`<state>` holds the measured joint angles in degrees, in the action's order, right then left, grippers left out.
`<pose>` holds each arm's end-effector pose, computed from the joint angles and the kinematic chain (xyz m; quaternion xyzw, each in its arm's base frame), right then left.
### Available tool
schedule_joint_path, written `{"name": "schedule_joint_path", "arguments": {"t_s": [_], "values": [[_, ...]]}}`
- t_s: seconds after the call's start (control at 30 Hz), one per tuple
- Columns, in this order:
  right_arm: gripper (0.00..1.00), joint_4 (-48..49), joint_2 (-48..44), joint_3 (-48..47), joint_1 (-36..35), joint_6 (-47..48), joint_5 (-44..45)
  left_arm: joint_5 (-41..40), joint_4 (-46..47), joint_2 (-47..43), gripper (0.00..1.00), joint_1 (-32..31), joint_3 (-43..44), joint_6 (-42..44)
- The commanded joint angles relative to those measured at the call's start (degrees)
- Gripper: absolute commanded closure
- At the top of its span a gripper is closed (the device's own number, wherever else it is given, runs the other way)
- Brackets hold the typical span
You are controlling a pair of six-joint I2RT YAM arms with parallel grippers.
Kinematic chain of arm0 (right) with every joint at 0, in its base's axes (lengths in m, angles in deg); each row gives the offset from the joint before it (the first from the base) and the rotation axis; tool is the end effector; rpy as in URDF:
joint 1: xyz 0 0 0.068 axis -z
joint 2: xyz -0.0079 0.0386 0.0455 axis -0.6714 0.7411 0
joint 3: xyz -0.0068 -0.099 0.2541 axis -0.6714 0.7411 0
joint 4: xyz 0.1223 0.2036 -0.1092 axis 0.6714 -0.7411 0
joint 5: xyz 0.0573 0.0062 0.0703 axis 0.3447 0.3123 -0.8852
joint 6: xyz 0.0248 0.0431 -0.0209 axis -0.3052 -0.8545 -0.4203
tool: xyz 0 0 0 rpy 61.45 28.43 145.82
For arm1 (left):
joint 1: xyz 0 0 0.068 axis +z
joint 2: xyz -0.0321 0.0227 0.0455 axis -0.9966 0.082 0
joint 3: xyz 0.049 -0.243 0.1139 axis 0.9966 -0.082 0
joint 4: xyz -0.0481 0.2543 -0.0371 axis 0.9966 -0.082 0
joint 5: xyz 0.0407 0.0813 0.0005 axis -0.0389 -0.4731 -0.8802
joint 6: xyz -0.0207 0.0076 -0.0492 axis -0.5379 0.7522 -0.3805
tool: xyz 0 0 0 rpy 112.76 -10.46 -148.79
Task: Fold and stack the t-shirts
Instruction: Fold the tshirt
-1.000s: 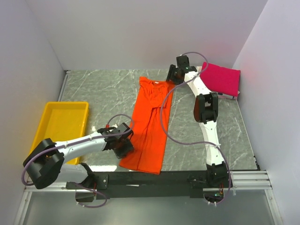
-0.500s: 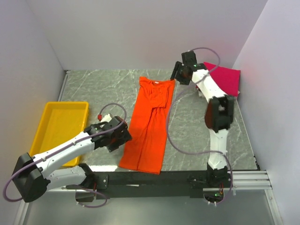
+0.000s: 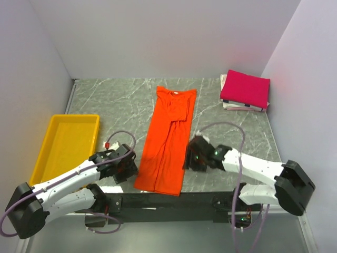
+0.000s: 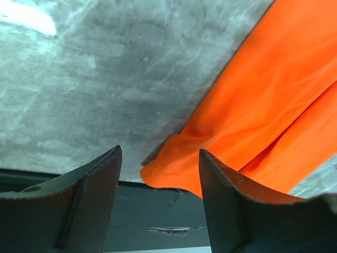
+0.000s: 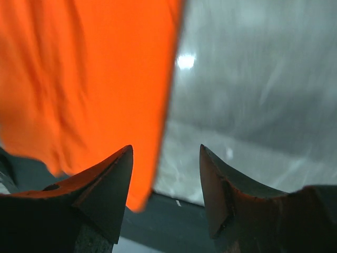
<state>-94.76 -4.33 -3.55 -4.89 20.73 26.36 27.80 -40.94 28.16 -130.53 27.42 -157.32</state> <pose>0.1543 0.1650 0.1904 0.0296 0.9635 0.1941 0.1818 0.1096 -0.1027 0.1834 -0.2559 0.9480 -0.1103 0.1536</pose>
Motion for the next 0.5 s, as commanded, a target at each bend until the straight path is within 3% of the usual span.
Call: {"name": "schedule_joint_path", "arguments": {"t_s": [0.0, 0.17, 0.47], "values": [[0.40, 2.9, -6.4, 3.9, -5.3, -11.2, 0.6, 3.3, 3.1, -1.0, 0.35, 0.1, -2.6, 2.4], [0.41, 3.4, -8.3, 6.9, -13.0, -18.1, 0.4, 4.2, 5.0, -1.0, 0.36, 0.0, -4.7, 1.4], [0.47, 9.5, -6.7, 12.5, -18.1, -24.7, -2.3, 4.3, 6.7, -1.3, 0.40, -0.6, -6.2, 1.5]]}}
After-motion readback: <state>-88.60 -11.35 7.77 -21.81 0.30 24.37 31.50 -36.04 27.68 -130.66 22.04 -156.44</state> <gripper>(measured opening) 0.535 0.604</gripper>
